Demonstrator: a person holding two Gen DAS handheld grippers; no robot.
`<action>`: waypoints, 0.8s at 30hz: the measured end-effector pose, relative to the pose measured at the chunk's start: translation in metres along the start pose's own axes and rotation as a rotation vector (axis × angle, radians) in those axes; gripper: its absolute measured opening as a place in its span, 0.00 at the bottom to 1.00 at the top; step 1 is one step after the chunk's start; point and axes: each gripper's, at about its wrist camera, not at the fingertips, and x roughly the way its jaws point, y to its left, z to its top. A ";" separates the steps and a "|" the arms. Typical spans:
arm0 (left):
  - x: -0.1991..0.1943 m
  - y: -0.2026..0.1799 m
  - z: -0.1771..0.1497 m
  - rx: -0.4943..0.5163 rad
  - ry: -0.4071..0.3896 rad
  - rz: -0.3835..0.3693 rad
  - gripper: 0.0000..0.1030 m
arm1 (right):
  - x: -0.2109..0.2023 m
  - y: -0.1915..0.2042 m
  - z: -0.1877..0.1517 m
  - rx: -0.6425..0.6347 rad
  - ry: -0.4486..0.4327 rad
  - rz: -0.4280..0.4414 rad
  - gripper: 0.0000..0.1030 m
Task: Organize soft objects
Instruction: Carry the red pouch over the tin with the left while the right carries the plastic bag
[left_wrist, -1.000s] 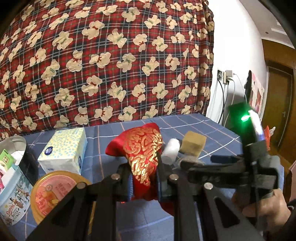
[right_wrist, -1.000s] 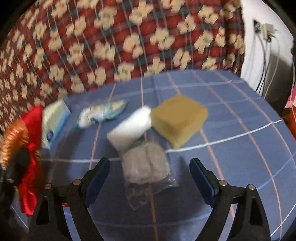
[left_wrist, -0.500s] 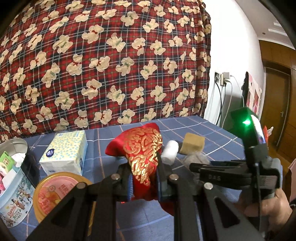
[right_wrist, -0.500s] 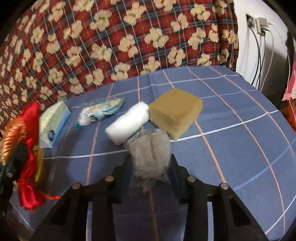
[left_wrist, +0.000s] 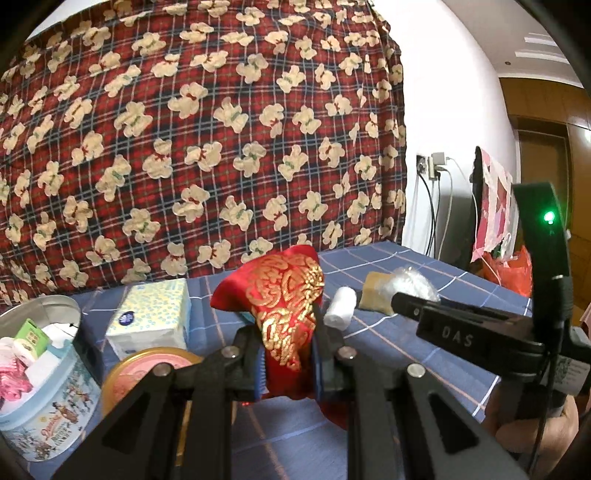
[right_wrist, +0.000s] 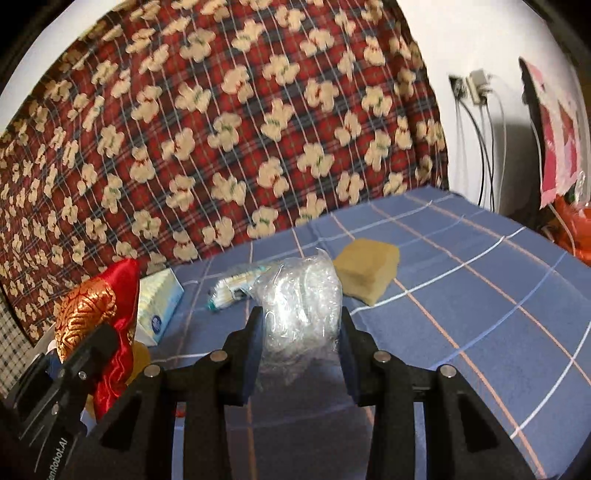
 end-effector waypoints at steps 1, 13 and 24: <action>-0.002 0.003 -0.001 -0.003 -0.002 0.001 0.16 | -0.006 0.004 -0.001 -0.011 -0.027 -0.008 0.39; -0.027 0.026 -0.006 -0.009 -0.036 0.023 0.16 | -0.028 0.046 -0.013 -0.067 -0.133 -0.007 0.39; -0.050 0.061 -0.009 -0.002 -0.078 0.106 0.16 | -0.029 0.087 -0.023 -0.118 -0.141 0.053 0.39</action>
